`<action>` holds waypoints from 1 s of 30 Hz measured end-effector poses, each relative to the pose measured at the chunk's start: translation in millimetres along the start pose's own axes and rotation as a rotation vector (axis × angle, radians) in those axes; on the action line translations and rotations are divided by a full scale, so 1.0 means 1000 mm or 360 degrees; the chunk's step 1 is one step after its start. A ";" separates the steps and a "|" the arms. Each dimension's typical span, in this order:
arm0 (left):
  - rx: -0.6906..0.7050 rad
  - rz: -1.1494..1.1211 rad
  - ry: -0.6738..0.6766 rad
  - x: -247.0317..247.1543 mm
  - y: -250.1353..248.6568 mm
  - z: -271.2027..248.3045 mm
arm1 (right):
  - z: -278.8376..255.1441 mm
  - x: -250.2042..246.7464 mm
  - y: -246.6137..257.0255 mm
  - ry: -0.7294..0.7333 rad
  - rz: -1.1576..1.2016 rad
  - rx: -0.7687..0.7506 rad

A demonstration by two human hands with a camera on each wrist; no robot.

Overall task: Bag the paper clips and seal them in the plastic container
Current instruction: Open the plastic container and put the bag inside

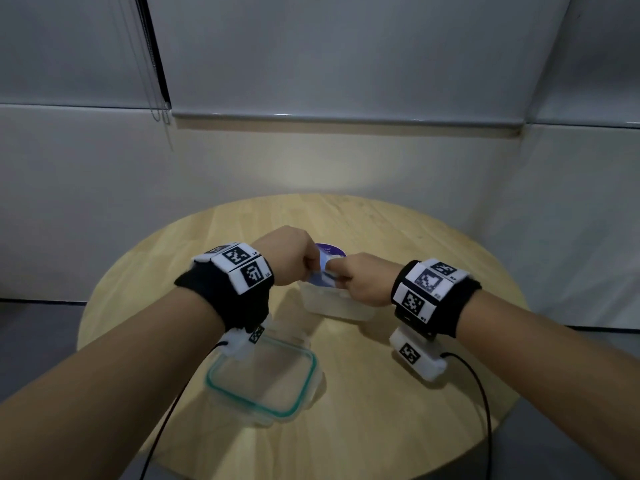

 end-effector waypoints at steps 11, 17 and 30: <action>0.0034 0.0105 0.0346 0.003 -0.016 0.010 | 0.000 0.007 -0.007 0.0044 0.0275 0.0086; 0.0059 0.0027 0.0371 0.002 -0.020 0.000 | 0.000 -0.001 -0.002 0.0252 0.0505 0.0252; 0.0146 -0.0077 0.0147 0.000 -0.023 -0.043 | -0.025 -0.005 -0.006 0.0283 0.0177 -0.0190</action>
Point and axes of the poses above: each hand's wrist, its own z-axis towards the middle knuckle, its own x-axis out of the palm, y = z × x, the point moved 3 cm from there along z, towards the middle knuckle, and after that the axes turned 12 degrees about x, right-handed, at the moved point
